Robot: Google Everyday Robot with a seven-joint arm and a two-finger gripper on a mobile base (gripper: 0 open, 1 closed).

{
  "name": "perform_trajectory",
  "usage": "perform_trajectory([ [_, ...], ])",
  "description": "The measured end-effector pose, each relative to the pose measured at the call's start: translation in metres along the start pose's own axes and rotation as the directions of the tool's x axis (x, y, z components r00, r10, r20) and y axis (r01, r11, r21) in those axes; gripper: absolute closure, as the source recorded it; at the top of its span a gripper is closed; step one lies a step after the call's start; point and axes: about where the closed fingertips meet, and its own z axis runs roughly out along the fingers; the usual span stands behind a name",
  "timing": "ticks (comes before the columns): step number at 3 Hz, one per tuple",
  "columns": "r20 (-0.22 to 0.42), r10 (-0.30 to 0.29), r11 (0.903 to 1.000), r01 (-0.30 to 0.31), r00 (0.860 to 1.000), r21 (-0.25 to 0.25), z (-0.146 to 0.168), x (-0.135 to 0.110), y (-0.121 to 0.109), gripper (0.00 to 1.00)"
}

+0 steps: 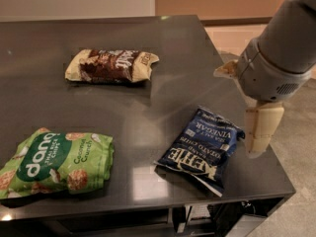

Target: Move blue chip bag near brown chip bag

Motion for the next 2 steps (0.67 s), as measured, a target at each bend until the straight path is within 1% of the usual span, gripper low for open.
perform_trajectory([
  [1,0.001,-0.083,0.9956,0.083,0.997,-0.043,0.03,-0.002,0.006,0.0],
  [2,0.012,-0.144,0.9857,0.144,0.99,-0.088,0.053,0.0,0.011,0.0],
])
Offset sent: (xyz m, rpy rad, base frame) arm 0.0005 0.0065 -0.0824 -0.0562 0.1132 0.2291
